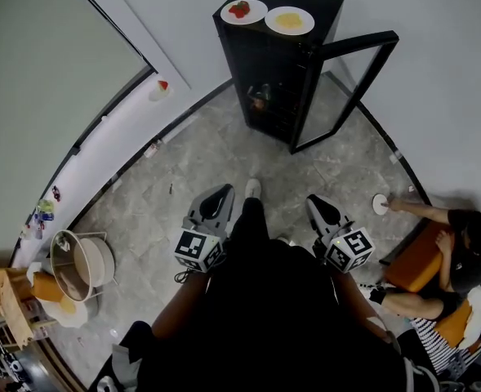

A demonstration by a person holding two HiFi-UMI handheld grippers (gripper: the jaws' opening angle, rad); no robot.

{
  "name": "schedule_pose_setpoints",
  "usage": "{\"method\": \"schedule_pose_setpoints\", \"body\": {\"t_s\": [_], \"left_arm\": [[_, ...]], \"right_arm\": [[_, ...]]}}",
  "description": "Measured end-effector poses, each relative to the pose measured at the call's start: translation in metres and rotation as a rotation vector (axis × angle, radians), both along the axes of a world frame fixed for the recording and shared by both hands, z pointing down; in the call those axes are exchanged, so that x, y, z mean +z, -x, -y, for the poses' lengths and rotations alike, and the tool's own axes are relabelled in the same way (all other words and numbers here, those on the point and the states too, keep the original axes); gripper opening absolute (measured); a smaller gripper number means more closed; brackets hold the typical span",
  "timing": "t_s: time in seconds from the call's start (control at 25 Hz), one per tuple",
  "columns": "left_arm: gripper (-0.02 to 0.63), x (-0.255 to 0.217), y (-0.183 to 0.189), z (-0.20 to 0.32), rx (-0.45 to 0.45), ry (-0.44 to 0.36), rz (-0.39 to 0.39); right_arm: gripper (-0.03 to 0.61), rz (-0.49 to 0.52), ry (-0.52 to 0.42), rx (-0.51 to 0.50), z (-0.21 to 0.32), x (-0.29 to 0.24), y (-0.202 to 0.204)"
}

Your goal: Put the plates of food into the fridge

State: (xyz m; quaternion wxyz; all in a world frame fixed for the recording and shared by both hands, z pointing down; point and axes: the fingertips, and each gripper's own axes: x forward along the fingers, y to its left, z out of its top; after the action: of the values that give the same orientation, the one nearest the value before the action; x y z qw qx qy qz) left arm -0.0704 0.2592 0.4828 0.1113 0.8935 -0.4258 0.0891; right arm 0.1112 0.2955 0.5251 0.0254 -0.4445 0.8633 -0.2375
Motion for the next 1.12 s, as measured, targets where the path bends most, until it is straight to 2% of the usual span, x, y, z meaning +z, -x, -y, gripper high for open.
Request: {"method": "schedule_pose_setpoints", "body": {"t_s": [0.48, 1.12], "left_arm": [[0.029, 0.009, 0.008, 0.119, 0.012, 0.042, -0.046], [0.029, 0.012, 0.038, 0.298, 0.115, 0.082, -0.086]], "right_arm": [[0.038, -0.009, 0.067, 0.017, 0.103, 0.007, 0.012], [0.038, -0.039, 0.080, 0.108, 0.274, -0.009, 0.050]]}}
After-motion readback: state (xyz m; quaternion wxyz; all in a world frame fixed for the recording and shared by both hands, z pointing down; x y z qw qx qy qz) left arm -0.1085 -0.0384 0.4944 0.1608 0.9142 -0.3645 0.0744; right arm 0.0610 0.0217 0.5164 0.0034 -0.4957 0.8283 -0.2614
